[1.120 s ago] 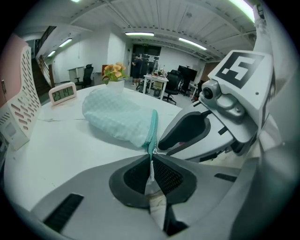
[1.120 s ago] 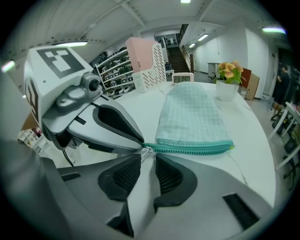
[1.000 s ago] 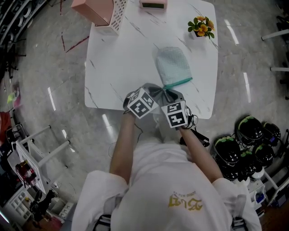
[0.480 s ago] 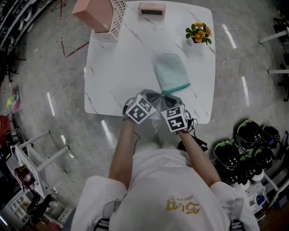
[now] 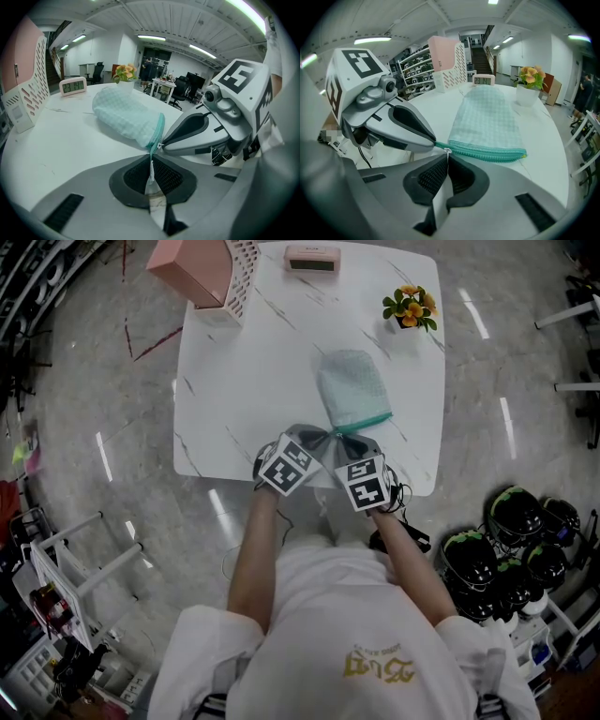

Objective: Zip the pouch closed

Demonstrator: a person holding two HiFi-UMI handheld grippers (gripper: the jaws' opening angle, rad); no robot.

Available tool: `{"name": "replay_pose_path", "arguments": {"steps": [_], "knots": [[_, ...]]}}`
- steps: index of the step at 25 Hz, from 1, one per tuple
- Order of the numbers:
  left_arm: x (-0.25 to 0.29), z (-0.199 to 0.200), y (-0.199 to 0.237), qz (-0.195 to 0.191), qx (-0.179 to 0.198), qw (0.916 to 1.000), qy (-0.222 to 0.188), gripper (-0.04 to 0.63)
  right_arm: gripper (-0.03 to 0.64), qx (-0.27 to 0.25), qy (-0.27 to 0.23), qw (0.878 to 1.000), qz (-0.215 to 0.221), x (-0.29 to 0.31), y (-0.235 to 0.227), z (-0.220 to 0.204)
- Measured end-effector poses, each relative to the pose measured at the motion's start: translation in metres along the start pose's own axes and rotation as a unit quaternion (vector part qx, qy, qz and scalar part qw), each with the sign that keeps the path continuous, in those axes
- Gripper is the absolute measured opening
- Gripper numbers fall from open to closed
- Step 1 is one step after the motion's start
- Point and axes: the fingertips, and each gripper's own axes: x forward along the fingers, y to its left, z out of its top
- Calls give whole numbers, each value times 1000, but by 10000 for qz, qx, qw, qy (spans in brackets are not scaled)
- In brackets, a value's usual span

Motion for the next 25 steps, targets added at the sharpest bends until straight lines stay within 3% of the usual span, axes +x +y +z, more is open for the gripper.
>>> {"name": "replay_pose_path", "arguments": {"steps": [17,25], "knots": [[-10,-1,29,391,-389,9985,-51,34,17,231,-45,9989,-396,-13,-49,-1],[-10,-2,41,543,-405,9977,23,34,17,502,9,9971,-569,-19,-78,-9]]}}
